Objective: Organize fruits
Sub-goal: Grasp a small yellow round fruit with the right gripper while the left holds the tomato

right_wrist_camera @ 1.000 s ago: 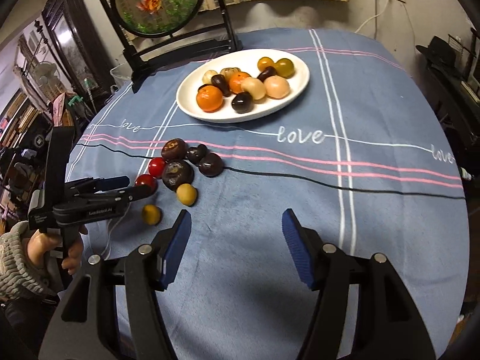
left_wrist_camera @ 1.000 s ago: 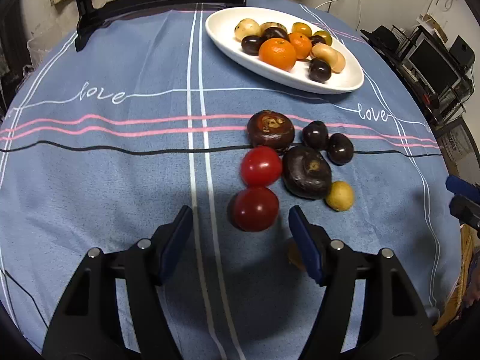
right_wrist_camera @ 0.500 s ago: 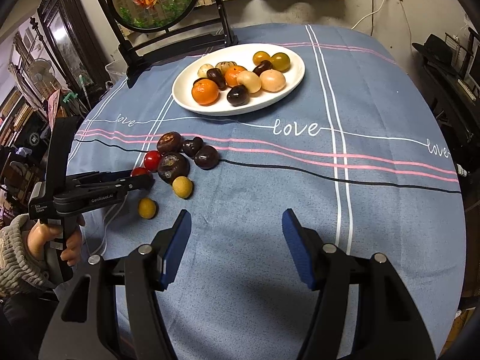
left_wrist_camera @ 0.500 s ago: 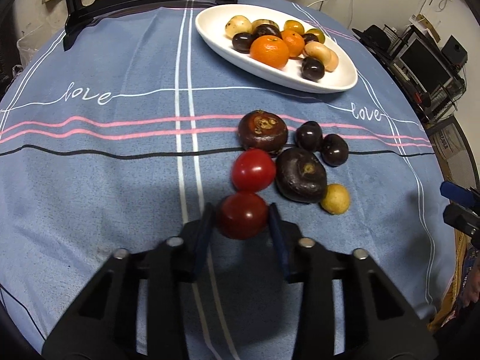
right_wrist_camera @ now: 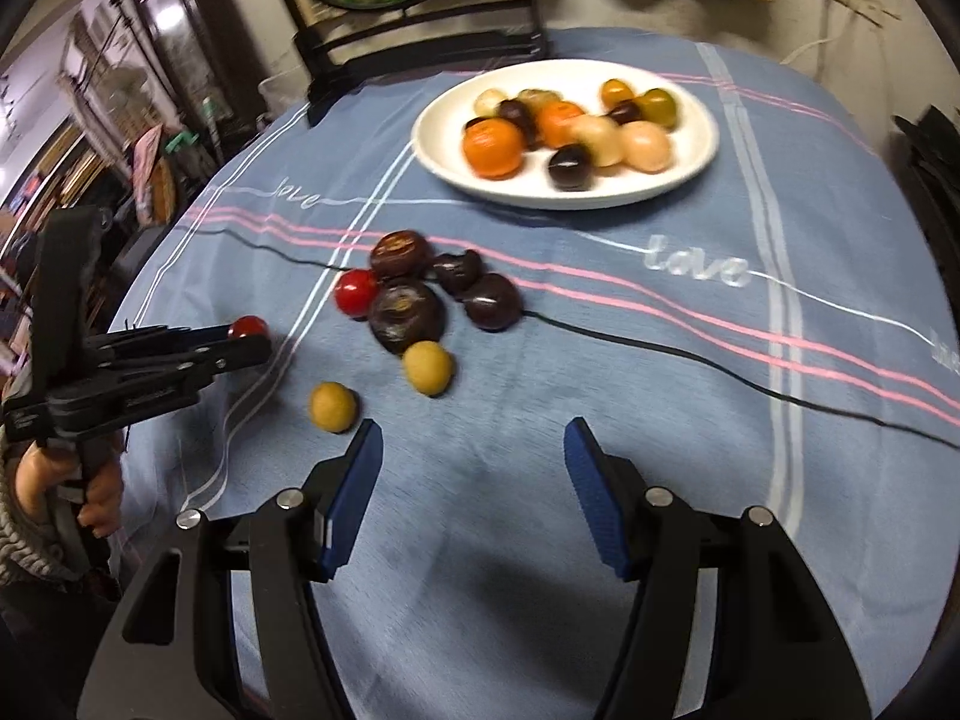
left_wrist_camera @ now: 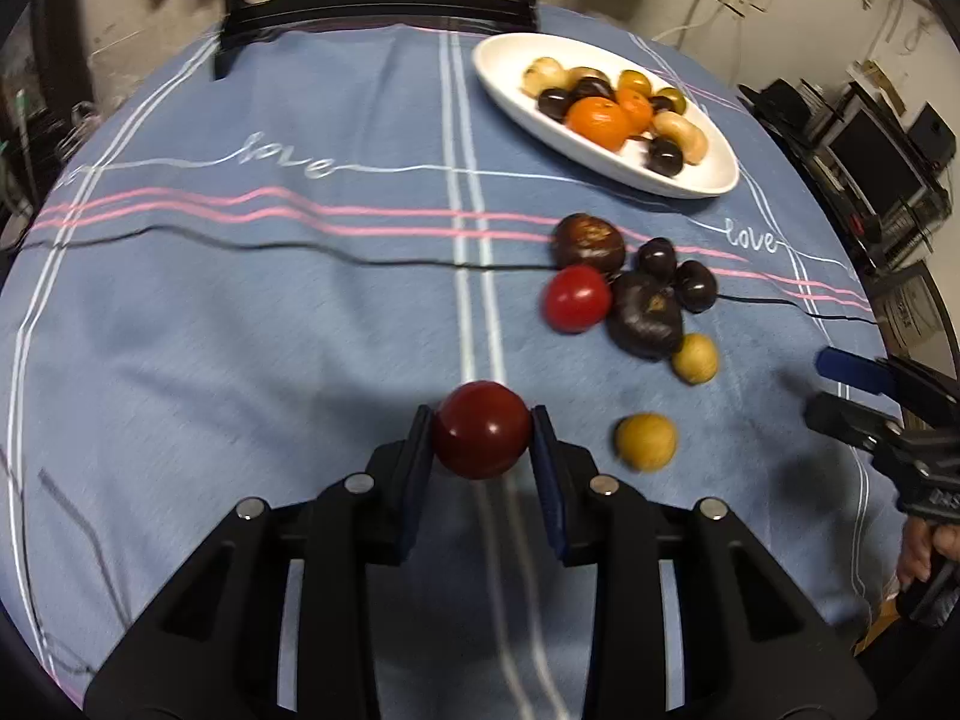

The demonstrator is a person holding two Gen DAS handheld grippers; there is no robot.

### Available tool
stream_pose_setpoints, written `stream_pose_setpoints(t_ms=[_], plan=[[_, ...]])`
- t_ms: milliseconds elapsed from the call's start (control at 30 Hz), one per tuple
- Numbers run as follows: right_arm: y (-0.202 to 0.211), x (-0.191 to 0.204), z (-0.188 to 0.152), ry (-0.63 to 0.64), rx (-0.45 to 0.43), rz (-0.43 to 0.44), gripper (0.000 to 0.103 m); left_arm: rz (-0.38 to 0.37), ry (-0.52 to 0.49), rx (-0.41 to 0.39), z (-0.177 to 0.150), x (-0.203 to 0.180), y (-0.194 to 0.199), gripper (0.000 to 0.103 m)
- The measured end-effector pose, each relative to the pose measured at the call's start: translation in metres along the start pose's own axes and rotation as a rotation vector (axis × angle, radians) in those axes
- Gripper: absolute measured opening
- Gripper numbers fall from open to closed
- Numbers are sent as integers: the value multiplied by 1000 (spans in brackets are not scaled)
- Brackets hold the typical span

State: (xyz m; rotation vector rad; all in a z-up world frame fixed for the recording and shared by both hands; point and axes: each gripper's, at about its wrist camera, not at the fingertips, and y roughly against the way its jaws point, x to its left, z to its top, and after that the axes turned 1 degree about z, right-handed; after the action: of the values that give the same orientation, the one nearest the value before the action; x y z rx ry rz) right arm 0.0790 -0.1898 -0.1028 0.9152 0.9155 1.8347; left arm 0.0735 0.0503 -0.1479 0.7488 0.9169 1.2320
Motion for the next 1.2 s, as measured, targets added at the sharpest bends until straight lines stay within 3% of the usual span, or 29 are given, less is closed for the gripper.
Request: stream_pose_setpoints(t_ms=[167,600,900,1200], plan=[[-26,12,12,54,14,28,62,36,45,3,-13,14,12,32],[-61,13,21,95,55,46,27,82,101,27,-35,26,25,32],[-39,0,6,28,45,61,26,23,32,30,-22,0,17,32],[12,-47,-25,-118,-18,-39,26,-58,-99,11,9,-46,1,32]])
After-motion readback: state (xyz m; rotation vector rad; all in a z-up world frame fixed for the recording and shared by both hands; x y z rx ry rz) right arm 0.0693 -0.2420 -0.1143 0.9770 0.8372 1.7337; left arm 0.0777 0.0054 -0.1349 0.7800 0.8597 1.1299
